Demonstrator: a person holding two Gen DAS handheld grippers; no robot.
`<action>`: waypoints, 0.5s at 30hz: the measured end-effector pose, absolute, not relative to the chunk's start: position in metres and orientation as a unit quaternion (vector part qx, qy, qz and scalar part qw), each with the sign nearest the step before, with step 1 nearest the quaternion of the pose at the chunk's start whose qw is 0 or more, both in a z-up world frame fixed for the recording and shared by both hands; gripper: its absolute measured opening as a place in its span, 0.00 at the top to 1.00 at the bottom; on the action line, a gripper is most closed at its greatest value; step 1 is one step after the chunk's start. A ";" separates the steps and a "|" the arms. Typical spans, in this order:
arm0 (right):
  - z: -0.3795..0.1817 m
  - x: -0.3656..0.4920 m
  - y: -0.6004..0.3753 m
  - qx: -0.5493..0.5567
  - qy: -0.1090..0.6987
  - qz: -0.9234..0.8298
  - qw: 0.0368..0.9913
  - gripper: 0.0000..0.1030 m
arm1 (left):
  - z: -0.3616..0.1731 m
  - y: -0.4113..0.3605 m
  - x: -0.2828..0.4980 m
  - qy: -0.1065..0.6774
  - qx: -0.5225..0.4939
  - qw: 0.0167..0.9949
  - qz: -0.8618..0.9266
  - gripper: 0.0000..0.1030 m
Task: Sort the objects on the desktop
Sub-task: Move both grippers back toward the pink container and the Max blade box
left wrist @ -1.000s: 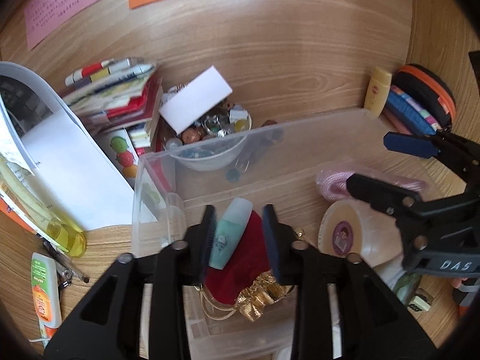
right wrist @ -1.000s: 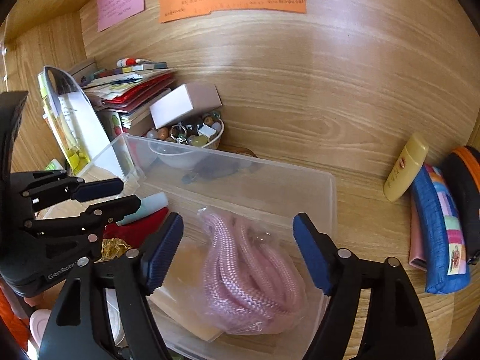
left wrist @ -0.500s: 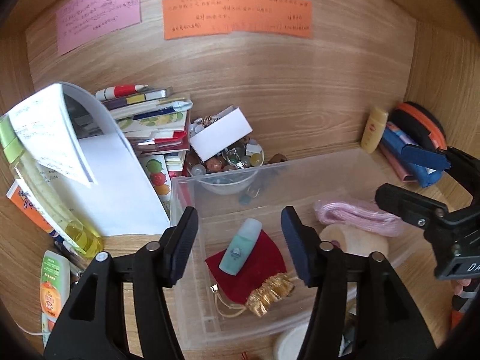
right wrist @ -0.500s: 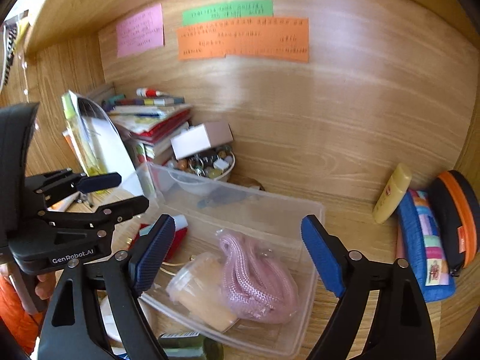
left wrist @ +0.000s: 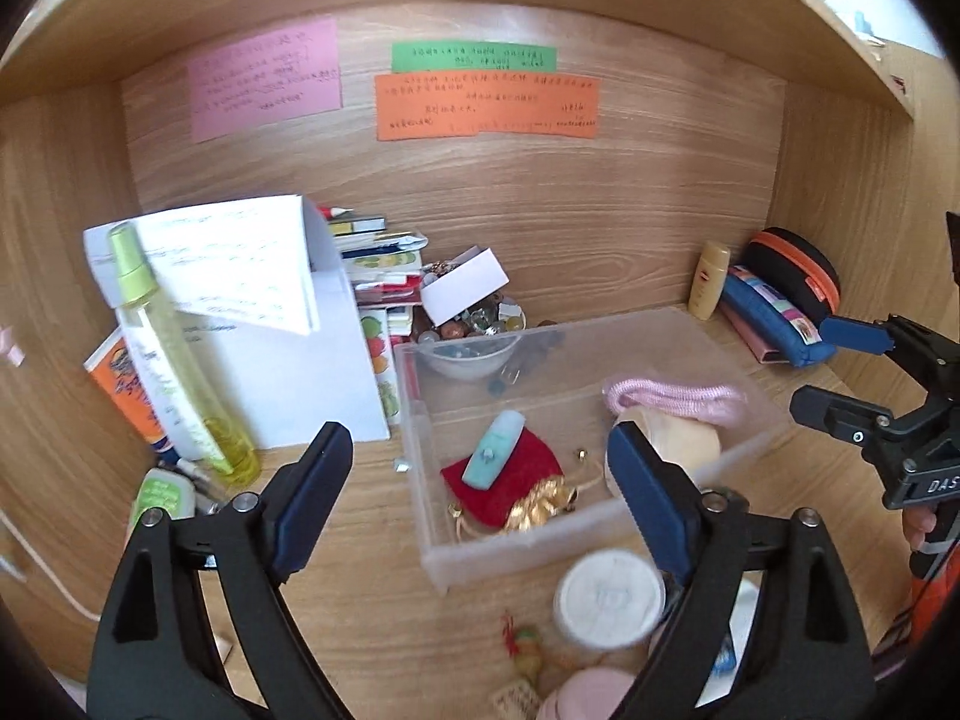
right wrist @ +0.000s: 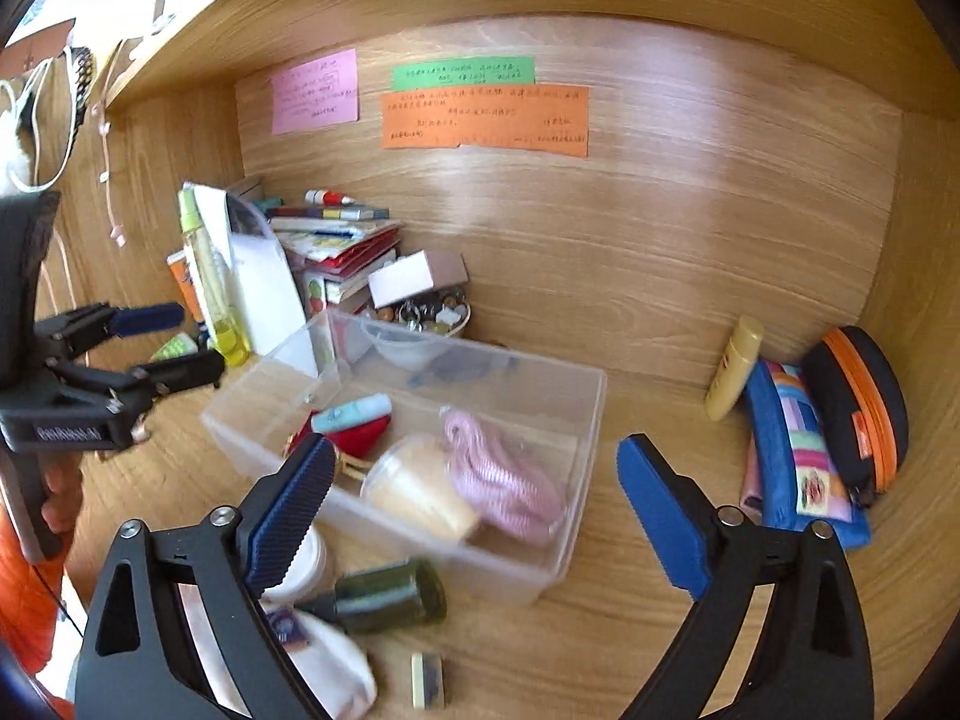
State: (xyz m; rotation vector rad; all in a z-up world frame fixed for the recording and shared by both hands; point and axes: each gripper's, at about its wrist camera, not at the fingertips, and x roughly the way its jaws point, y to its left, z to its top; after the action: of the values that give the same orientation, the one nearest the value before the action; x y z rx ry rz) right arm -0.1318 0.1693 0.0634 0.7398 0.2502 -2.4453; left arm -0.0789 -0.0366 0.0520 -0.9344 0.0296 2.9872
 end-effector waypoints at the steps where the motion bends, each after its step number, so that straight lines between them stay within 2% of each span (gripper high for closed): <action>1: 0.061 -0.128 0.170 0.277 0.097 -0.913 0.284 0.08 | 0.051 -0.037 -0.075 0.012 -0.298 0.003 0.954 0.13; 7: 0.049 -0.111 0.173 0.289 0.111 -0.905 0.293 0.08 | 0.038 -0.037 -0.055 0.042 -0.308 -0.027 0.950 0.12; 15: 0.027 -0.092 0.171 0.322 0.131 -0.883 0.316 0.08 | 0.013 -0.041 -0.035 0.033 -0.348 -0.023 0.936 0.11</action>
State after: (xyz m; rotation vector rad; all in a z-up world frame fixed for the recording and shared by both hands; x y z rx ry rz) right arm -0.0921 0.1706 0.0267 0.8479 0.3446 -2.3245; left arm -0.0345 -0.0412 0.0133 -1.1111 0.1044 2.9863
